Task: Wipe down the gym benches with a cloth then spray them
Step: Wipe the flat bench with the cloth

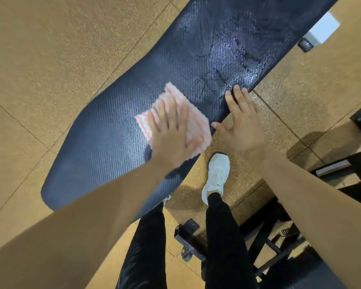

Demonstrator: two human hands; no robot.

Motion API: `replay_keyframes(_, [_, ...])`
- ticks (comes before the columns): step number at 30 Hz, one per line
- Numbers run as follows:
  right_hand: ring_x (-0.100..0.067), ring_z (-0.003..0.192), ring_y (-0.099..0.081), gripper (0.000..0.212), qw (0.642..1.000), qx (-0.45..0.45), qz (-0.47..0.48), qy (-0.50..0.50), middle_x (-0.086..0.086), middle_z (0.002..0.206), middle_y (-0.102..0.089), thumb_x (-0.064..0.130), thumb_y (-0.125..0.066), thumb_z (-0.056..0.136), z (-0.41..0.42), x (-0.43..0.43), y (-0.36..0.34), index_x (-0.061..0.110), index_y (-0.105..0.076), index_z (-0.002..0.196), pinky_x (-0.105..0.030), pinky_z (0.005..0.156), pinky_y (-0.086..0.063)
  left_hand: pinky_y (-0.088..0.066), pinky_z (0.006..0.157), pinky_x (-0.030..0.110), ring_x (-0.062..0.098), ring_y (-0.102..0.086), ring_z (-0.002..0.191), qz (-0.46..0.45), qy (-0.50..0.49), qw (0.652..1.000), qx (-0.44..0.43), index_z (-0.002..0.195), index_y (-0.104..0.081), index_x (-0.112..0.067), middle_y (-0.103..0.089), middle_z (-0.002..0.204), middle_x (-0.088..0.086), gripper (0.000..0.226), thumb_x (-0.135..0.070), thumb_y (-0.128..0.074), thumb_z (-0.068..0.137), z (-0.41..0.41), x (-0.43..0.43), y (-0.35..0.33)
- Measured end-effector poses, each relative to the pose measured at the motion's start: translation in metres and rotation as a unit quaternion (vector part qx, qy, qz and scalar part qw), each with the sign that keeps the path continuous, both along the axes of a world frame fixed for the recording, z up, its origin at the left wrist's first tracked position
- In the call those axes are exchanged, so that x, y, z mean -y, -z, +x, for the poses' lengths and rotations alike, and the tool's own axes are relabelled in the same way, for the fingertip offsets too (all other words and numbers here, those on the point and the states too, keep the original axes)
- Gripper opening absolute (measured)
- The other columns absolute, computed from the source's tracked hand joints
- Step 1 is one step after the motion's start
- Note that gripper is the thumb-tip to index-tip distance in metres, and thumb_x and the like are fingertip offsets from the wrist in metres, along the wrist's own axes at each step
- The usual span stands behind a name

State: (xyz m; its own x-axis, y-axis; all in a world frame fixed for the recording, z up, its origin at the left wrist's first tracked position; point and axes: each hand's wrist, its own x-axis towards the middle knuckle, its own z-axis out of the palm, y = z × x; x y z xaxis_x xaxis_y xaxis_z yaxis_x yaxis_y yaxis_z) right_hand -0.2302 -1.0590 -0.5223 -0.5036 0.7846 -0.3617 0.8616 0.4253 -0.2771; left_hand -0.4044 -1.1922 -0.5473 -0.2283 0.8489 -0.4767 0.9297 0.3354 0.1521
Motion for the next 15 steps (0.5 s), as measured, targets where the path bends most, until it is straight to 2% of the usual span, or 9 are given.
replay_keyframes(2, [-0.022,0.157,-0.009,0.084,1.0,0.0,0.001,-0.003,-0.003,0.17,-0.017,0.055,-0.063,0.092,0.0,-0.002,-0.002,0.019,-0.026,0.159,-0.049,0.125,-0.017,0.0,0.12,0.071,0.048,0.019,0.152,-0.002,0.02,1.0,0.008,0.16,0.018,-0.011,0.018,0.166,0.028,0.098,-0.078,-0.011,0.095,0.018,0.018,-0.003])
replay_keyframes(5, [-0.021,0.157,-0.011,0.08,1.0,0.012,-0.002,-0.012,-0.001,0.169,-0.018,0.052,-0.062,0.094,0.001,-0.006,-0.005,0.02,-0.028,0.159,-0.051,0.125,-0.02,-0.001,0.121,0.07,0.045,0.015,0.154,-0.001,0.035,0.999,0.0,0.162,0.01,-0.01,0.016,0.167,0.024,0.097,-0.076,-0.021,0.098,0.028,0.038,-0.006])
replay_keyframes(8, [-0.02,0.157,-0.011,0.078,1.0,0.016,-0.008,-0.022,0.001,0.169,-0.018,0.051,-0.06,0.095,0.004,-0.009,-0.006,0.022,-0.027,0.159,-0.051,0.124,-0.02,-0.004,0.121,0.07,0.042,0.012,0.156,0.004,0.031,1.0,-0.001,0.163,0.007,-0.014,0.015,0.168,0.019,0.09,-0.073,-0.02,0.1,0.018,0.039,-0.007])
replay_keyframes(12, [-0.017,0.157,-0.005,0.077,0.999,0.032,-0.014,-0.033,0.003,0.17,-0.011,0.055,-0.052,0.098,0.007,-0.009,-0.006,0.025,-0.02,0.161,-0.052,0.125,-0.016,0.008,0.12,0.07,0.042,0.021,0.154,-0.002,-0.054,0.998,0.011,0.161,0.018,-0.018,0.022,0.168,0.016,0.094,-0.075,-0.022,0.098,-0.023,0.0,-0.006])
replay_keyframes(15, [-0.017,0.157,-0.002,0.076,0.999,0.023,-0.021,-0.025,0.003,0.171,-0.01,0.053,-0.052,0.099,0.007,-0.007,-0.005,0.025,-0.019,0.161,-0.054,0.125,-0.015,0.01,0.119,0.07,0.043,0.017,0.154,0.001,-0.102,0.995,-0.013,0.162,0.015,-0.018,0.017,0.169,0.018,0.096,-0.076,-0.022,0.096,-0.063,-0.043,-0.004])
